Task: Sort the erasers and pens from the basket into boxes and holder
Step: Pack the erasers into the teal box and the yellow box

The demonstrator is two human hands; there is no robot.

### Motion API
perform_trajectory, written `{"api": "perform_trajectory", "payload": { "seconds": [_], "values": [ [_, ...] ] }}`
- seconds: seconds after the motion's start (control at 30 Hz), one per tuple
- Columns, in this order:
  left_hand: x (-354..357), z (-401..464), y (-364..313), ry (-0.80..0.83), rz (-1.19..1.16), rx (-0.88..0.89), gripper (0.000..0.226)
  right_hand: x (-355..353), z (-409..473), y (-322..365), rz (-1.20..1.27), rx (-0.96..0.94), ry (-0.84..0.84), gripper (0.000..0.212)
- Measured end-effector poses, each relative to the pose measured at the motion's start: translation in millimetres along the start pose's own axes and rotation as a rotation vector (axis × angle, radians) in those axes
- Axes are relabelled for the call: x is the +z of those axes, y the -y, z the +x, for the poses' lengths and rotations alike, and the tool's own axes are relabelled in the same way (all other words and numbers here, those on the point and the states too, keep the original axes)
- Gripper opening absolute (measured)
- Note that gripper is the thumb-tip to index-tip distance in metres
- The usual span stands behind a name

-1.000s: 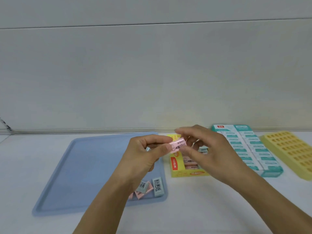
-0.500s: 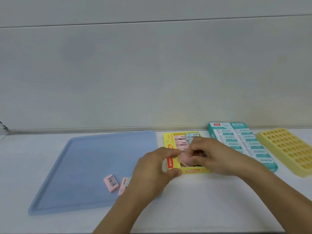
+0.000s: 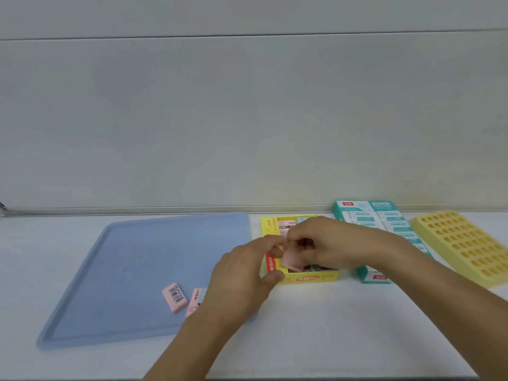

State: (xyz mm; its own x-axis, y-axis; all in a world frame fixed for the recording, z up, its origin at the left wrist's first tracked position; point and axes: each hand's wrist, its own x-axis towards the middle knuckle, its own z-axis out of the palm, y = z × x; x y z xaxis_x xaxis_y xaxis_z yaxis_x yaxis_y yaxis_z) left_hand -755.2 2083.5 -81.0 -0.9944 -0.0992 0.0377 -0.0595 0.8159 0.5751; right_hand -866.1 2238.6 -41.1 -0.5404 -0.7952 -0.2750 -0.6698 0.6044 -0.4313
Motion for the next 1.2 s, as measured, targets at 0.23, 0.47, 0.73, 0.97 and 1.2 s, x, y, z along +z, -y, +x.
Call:
{"api": "perform_trajectory", "payload": {
  "seconds": [0.23, 0.47, 0.73, 0.97, 1.2],
  "values": [
    [3.8, 1.9, 5.3, -0.015, -0.083, -0.018, 0.068, -0.6, -4.9, -13.9, 0.365, 0.016, -0.089, 0.003],
    [6.4, 3.3, 7.3, -0.028, -0.089, -0.015, 0.070, 5.9, -2.4, -11.6, 0.328, 0.106, -0.092, 0.003],
    [8.1, 3.0, 9.1, -0.034, -0.108, -0.017, 0.063, 7.0, -10.0, -15.0, 0.444, 0.152, -0.158, 0.014],
    [7.9, 3.0, 8.5, -0.030, -0.103, -0.024, 0.063, 17.1, -8.2, -10.0, 0.250, 0.101, -0.203, 0.013],
    [7.5, 2.9, 8.9, -0.038, -0.096, -0.015, 0.062, 11.4, -12.5, -7.8, 0.107, 0.058, -0.197, 0.013]
  ]
}}
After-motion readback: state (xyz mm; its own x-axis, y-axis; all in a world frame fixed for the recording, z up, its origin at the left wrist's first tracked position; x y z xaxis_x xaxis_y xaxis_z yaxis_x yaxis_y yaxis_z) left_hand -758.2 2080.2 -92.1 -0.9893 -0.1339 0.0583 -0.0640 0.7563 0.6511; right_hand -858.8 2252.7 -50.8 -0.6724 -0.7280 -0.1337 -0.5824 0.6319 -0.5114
